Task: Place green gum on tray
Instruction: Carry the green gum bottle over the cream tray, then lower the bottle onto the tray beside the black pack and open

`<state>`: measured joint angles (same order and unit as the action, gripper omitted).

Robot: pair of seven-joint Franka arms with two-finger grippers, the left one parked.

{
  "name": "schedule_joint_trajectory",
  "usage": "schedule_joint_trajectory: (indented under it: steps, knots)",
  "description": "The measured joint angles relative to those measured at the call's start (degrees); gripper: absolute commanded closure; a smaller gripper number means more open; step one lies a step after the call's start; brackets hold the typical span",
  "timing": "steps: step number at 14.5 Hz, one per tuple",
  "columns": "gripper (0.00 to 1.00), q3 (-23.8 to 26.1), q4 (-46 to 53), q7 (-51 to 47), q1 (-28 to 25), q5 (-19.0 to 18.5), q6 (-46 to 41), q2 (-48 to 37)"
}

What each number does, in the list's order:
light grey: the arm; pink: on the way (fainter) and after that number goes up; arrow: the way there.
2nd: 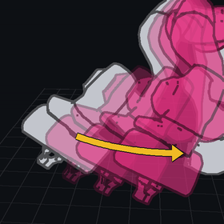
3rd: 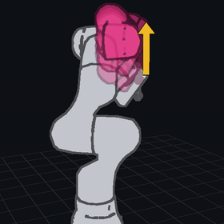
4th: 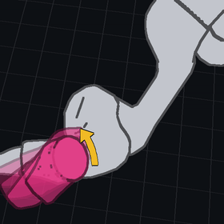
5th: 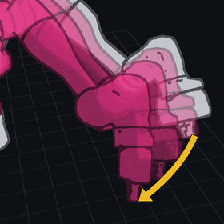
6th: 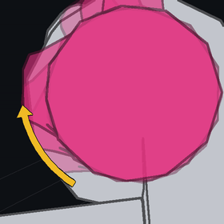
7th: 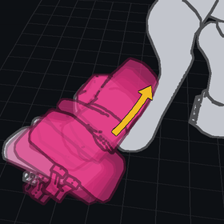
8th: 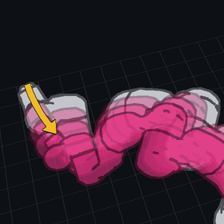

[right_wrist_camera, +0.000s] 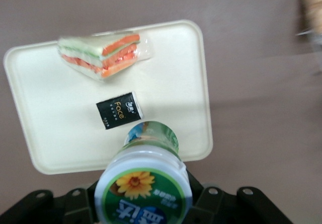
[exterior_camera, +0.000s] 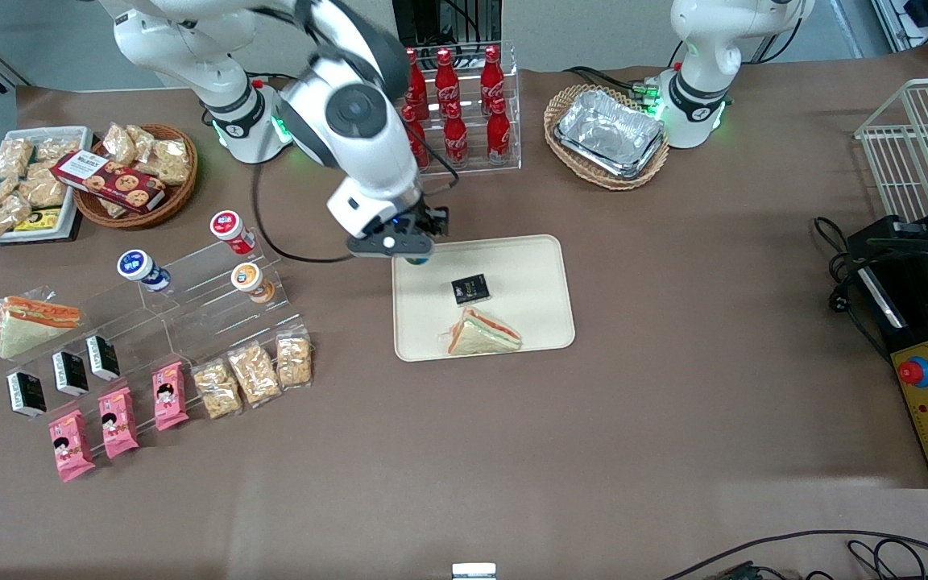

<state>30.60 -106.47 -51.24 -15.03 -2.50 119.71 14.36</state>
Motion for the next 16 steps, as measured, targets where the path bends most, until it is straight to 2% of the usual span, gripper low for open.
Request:
schedule_joint_trajectory:
  steps: [2,4,6,11,13,16]
  knots:
    - [1.00,0.03,-7.10,-0.11,-0.39,-0.59,10.07,1.51]
    - [1.00,0.04,-11.67,-0.14,-0.74,-1.42,16.38,3.46]
    - [1.00,0.04,-12.97,-0.91,-1.42,-3.43,18.11,5.50]
    - [1.00,-0.03,-13.28,-7.62,-1.72,-14.88,22.01,11.44]
    - [1.00,-0.19,-13.26,-8.18,-1.71,-16.65,22.80,13.03]
    - [1.00,-0.22,-13.20,-8.18,-1.71,-16.81,23.31,13.79]
